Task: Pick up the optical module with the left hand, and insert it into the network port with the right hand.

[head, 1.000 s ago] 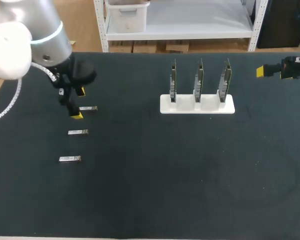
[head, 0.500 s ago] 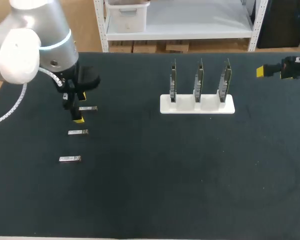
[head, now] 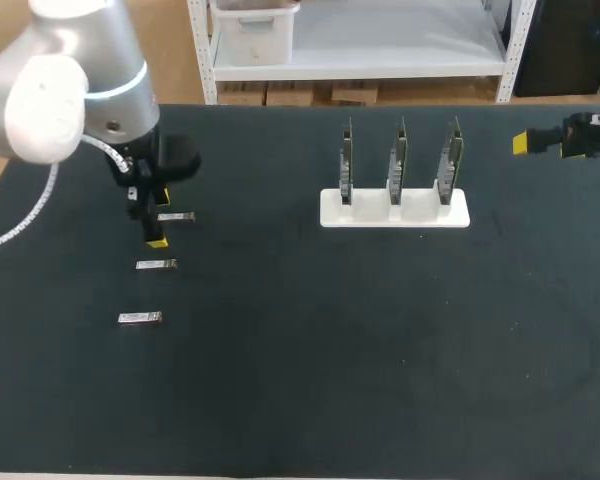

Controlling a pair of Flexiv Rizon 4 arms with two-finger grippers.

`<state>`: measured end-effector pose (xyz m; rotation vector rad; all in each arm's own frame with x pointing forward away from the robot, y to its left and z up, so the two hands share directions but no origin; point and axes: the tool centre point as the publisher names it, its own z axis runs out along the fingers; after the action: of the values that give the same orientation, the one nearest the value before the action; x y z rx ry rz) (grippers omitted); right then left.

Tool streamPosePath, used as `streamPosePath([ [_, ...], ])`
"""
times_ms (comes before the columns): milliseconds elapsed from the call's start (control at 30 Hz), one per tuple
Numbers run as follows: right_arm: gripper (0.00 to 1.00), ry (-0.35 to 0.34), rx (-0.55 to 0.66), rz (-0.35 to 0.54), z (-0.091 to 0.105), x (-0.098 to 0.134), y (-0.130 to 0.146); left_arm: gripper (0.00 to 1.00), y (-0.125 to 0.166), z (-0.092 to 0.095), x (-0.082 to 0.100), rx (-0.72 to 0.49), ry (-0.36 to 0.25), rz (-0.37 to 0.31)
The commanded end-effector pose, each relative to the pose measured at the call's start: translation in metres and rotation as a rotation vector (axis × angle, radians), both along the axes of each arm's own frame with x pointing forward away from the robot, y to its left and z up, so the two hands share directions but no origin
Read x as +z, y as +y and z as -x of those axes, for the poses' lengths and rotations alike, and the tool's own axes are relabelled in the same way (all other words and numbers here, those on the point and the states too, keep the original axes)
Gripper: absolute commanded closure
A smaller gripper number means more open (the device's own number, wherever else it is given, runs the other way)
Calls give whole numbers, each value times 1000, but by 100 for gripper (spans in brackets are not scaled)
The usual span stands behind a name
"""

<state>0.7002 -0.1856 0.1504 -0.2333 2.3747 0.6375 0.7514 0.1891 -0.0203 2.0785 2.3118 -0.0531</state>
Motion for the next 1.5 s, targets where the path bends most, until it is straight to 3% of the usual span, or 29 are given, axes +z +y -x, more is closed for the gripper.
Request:
streamPosePath([
  [33,0,0,0,0,0,0,0,84,0,-5,-3,1,16,2],
  [67,0,0,0,0,0,0,0,100,-1,-5,-3,1,15,4],
  [300,0,0,0,0,0,0,0,100,-2,-5,0,5,33,23],
  [567,0,0,0,0,0,0,0,100,0,-11,3,25,7,20],
  [733,0,0,0,0,0,0,0,100,-3,-17,13,59,-15,66],
  [867,0,0,0,0,0,0,0,100,-1,-26,26,154,-26,134],
  [967,0,0,0,0,0,0,0,100,-6,-46,60,292,-67,309],
  [1033,0,0,0,0,0,0,0,100,-9,-65,97,435,-99,500],
  [1100,0,0,0,0,0,0,0,100,-9,-80,131,543,-190,632],
  [1133,0,0,0,0,0,0,0,100,-9,-85,143,585,-186,696],
  [1167,0,0,0,0,0,0,0,100,-7,-91,165,648,-223,795],
  [1267,0,0,0,0,0,0,0,100,-10,-96,199,704,-304,926],
  [1333,0,0,0,0,0,0,0,100,-17,-96,216,714,-293,1023],
  [1500,0,0,0,0,0,0,0,100,-48,-93,243,631,-346,1104],
])
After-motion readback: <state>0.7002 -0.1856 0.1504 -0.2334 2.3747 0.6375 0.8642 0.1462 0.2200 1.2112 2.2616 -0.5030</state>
